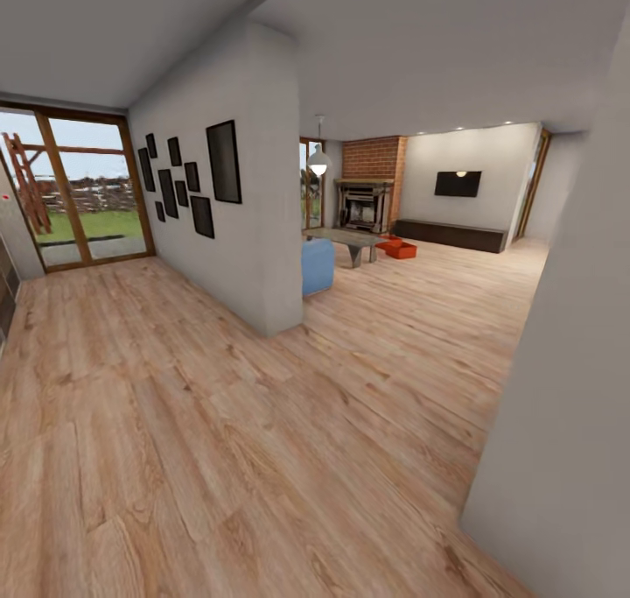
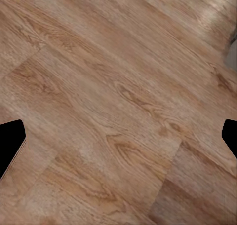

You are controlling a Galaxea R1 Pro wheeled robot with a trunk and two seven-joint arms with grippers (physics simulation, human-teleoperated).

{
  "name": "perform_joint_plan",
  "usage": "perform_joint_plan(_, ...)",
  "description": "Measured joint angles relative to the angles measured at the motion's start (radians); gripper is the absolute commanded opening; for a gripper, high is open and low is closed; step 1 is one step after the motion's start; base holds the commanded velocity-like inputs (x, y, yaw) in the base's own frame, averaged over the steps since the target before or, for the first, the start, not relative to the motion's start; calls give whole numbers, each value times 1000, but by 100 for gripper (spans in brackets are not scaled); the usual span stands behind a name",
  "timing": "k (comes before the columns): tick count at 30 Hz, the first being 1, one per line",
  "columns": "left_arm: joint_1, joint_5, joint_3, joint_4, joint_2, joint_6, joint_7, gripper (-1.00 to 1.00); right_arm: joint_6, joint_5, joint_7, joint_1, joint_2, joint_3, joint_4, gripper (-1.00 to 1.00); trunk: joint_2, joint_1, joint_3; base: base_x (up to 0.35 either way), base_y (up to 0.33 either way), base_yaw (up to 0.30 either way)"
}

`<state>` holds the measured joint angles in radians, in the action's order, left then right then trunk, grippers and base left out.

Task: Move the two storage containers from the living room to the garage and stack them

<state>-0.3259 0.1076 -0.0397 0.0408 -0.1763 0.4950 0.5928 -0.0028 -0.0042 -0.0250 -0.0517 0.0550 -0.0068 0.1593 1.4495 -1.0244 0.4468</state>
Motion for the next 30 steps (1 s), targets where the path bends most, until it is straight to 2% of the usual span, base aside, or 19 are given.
perform_joint_plan(30, 0, 0, 0, 0, 0, -1, 0, 100, 0, 0, 0, 0, 0, 0, 0, 100, 0, 0, 0, 347, 0, 0)
